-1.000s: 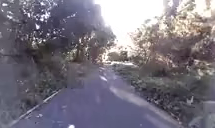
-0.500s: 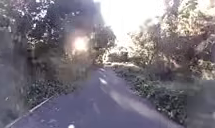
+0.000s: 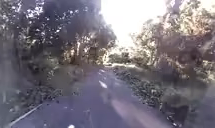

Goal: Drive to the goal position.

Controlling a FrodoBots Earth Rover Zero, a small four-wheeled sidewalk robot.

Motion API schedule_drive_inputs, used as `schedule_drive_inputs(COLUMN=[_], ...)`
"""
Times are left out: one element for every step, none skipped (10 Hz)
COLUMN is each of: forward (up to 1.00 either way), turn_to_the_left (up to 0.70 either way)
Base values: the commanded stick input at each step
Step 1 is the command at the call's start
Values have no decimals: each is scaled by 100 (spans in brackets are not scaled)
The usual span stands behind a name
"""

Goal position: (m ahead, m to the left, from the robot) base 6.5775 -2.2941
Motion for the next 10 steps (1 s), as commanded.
schedule_drive_inputs(forward=[70, 70, 70, 70, 70, 70, 70, 70, 70, 70], turn_to_the_left=[0, 0, 0, 0, 0, 0, 0, 0, 0, 0])
